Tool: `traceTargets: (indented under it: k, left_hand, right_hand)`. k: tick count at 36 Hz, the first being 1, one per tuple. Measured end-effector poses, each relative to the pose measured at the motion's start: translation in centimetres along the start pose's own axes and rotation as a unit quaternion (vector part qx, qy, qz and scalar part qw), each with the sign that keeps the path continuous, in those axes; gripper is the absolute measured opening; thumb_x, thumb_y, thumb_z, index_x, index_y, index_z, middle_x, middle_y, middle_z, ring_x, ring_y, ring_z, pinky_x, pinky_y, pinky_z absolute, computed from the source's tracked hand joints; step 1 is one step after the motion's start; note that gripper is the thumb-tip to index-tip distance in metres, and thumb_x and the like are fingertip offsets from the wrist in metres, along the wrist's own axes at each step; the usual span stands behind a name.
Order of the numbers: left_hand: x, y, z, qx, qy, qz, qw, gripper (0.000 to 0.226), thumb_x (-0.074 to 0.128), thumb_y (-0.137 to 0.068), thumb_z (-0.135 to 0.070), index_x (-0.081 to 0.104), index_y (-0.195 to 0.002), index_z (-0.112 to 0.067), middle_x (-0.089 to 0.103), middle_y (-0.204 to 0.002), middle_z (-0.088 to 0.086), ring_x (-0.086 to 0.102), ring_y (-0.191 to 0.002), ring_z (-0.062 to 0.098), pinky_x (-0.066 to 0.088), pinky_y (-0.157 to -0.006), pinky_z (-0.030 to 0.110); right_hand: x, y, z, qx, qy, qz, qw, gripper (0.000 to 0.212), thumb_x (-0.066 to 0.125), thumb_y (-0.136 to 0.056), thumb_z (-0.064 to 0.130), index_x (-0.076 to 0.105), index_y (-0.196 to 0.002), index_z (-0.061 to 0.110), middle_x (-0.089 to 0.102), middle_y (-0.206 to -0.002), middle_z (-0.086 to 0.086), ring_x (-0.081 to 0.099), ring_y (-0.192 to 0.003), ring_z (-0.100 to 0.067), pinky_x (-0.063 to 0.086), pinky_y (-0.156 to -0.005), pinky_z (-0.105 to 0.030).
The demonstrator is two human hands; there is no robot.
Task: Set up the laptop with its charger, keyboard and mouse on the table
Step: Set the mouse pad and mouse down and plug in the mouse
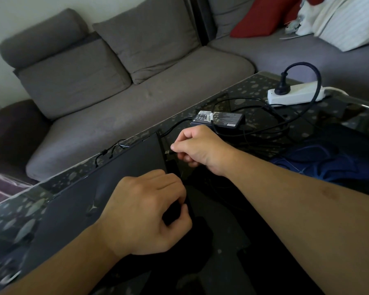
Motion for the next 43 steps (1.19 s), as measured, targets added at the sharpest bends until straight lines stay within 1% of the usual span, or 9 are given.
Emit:
traceTargets:
  k: [8, 11, 15, 17, 22, 29, 34, 40, 43]
  left_hand:
    - [0.3, 0.0, -0.1, 0.001, -0.002, -0.002, 1.0, 0.011, 0.068, -0.083, -0.027, 0.065, -0.074, -0.02, 0.065, -0.079, -0.009, 0.056, -0.067, 0.017, 0.047, -0.05, 0.039]
    - [0.3, 0.0, -0.1, 0.001, -0.002, -0.001, 1.0, 0.012, 0.068, -0.083, -0.027, 0.065, -0.074, -0.02, 0.065, -0.079, -0.009, 0.055, -0.067, 0.017, 0.047, -0.05, 0.039]
    - [0.4, -0.1, -0.1, 0.001, -0.002, 0.002, 1.0, 0.011, 0.068, -0.084, -0.027, 0.066, -0.075, -0.02, 0.064, -0.079, -0.009, 0.055, -0.068, 0.016, 0.047, -0.051, 0.039]
    - [0.3, -0.1, -0.1, 0.003, -0.001, 0.002, 1.0, 0.011, 0.068, -0.083, -0.026, 0.066, -0.075, -0.02, 0.064, -0.079, -0.009, 0.054, -0.069, 0.016, 0.047, -0.051, 0.039]
    - [0.3, -0.2, -0.1, 0.006, 0.0, 0.002, 1.0, 0.011, 0.069, -0.082, -0.026, 0.065, -0.074, -0.019, 0.064, -0.079, -0.009, 0.052, -0.069, 0.016, 0.046, -0.05, 0.039]
    - [0.7, -0.3, 0.0, 0.01, -0.001, 0.005, 1.0, 0.012, 0.068, -0.081, -0.025, 0.064, -0.072, -0.019, 0.061, -0.076, -0.009, 0.048, -0.069, 0.016, 0.043, -0.049, 0.039]
    - [1.1, -0.4, 0.1, 0.006, -0.004, 0.015, 1.0, 0.012, 0.068, -0.08, -0.025, 0.063, -0.071, -0.019, 0.06, -0.074, -0.009, 0.048, -0.07, 0.016, 0.043, -0.049, 0.038]
    - [1.7, -0.5, -0.1, 0.019, -0.001, 0.028, 0.999, 0.019, 0.064, -0.085, -0.02, 0.06, -0.066, -0.018, 0.054, -0.067, -0.008, 0.042, -0.066, 0.016, 0.039, -0.052, 0.036]
    - [2.5, -0.5, -0.2, 0.029, -0.005, 0.061, 0.998, 0.022, 0.062, -0.088, -0.024, 0.059, -0.066, -0.021, 0.054, -0.066, -0.01, 0.038, -0.067, 0.012, 0.039, -0.055, 0.033]
  right_hand:
    - [-0.4, -0.3, 0.1, -0.018, 0.045, -0.004, 0.999, 0.009, 0.075, -0.093, 0.015, 0.073, -0.086, 0.009, 0.068, -0.067, -0.001, 0.055, -0.048, -0.006, 0.049, -0.053, -0.024]
    - [-0.3, -0.6, 0.0, -0.021, 0.073, -0.019, 0.997, 0.011, 0.074, -0.095, 0.021, 0.077, -0.09, 0.011, 0.071, -0.071, 0.003, 0.063, -0.059, -0.007, 0.056, -0.061, -0.027]
    - [0.4, -1.1, 0.0, -0.04, 0.113, -0.051, 0.992, 0.013, 0.076, -0.094, 0.025, 0.076, -0.083, 0.017, 0.075, -0.077, 0.002, 0.07, -0.076, -0.016, 0.061, -0.078, -0.038]
    - [0.3, -1.0, 0.3, -0.046, 0.11, -0.047, 0.992, 0.013, 0.077, -0.093, 0.025, 0.077, -0.083, 0.016, 0.076, -0.076, 0.001, 0.07, -0.074, -0.015, 0.061, -0.073, -0.035]
    - [0.4, -0.6, 0.6, -0.046, 0.095, -0.028, 0.994, 0.015, 0.077, -0.095, 0.021, 0.076, -0.083, 0.012, 0.073, -0.066, 0.001, 0.063, -0.052, -0.007, 0.053, -0.055, -0.024]
    - [0.7, -0.7, 0.6, -0.044, 0.107, -0.048, 0.992, 0.015, 0.078, -0.094, 0.019, 0.074, -0.081, 0.013, 0.076, -0.066, -0.003, 0.069, -0.051, -0.007, 0.054, -0.052, -0.023]
    - [1.0, -0.5, 0.2, -0.03, 0.088, -0.053, 0.994, 0.015, 0.077, -0.094, 0.016, 0.074, -0.08, 0.013, 0.077, -0.067, -0.005, 0.078, -0.063, -0.02, 0.056, -0.054, -0.024]
    - [1.2, -0.4, -0.5, -0.018, 0.062, -0.027, 0.998, 0.018, 0.076, -0.095, 0.013, 0.072, -0.078, 0.011, 0.074, -0.062, -0.005, 0.072, -0.056, -0.02, 0.056, -0.057, -0.03]
    - [1.2, -0.2, -1.4, 0.005, 0.051, -0.033, 0.998, 0.02, 0.075, -0.096, 0.01, 0.071, -0.077, 0.01, 0.071, -0.057, -0.004, 0.07, -0.053, -0.02, 0.057, -0.056, -0.031]
Point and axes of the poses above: each hand's wrist, its own y-axis away from the middle knuckle, its own x-axis out of the palm, z = x × y, the point moved 8 cm from there along -y, towards the middle knuckle
